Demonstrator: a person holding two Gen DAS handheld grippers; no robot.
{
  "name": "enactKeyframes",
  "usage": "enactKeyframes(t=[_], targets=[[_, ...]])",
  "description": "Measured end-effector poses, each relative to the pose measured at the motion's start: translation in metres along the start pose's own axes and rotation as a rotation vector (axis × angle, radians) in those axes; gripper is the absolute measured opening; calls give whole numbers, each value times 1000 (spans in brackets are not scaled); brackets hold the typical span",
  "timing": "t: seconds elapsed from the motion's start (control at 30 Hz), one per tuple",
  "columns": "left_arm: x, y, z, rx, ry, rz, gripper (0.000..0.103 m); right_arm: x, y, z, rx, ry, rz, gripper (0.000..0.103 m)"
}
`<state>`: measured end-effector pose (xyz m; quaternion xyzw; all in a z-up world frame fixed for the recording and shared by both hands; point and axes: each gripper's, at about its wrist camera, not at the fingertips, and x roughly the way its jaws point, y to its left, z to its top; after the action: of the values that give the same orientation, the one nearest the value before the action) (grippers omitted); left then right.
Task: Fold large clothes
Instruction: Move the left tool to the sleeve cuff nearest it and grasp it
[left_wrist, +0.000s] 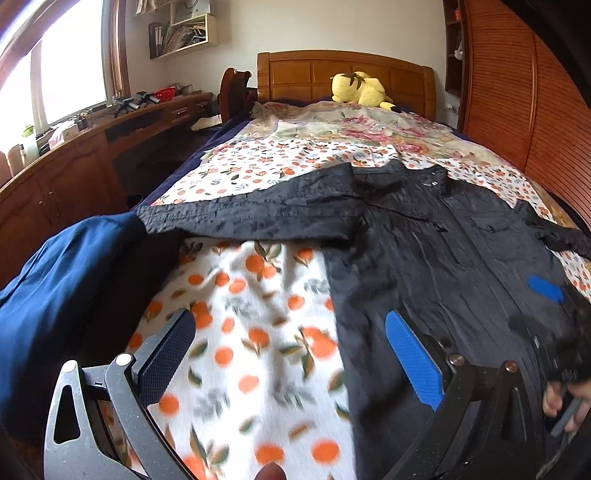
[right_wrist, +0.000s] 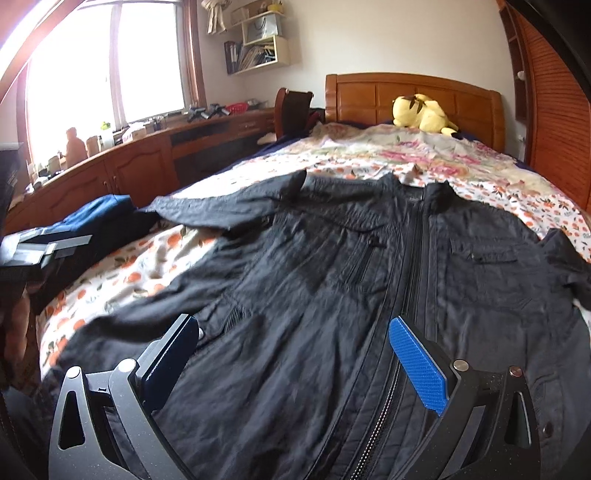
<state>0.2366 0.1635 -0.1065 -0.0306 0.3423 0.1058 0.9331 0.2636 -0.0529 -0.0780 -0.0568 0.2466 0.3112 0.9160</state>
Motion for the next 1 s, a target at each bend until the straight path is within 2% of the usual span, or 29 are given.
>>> enactKeyframes(t=[0.23,0.47,0.63,0.7,0.87,1.0], targets=[[57,31,28,-82,24,-33,103,11,-6,8,36,31,0,103],[105,60,49,-163,66,-44,87,11,-4,8,38,31,0,103],[142,81,56,-262,117,-56,75,13,-4,7,41,23,2,103],[157,89,56,-305,144,-59,67,14,-5,7,44,23,5,103],[176,102,60,-387,164,-76,61,14,-6,6,57,23,11,103],[187,107,60,-448,182,-102,49,15,-8,6,68,25,19,103]])
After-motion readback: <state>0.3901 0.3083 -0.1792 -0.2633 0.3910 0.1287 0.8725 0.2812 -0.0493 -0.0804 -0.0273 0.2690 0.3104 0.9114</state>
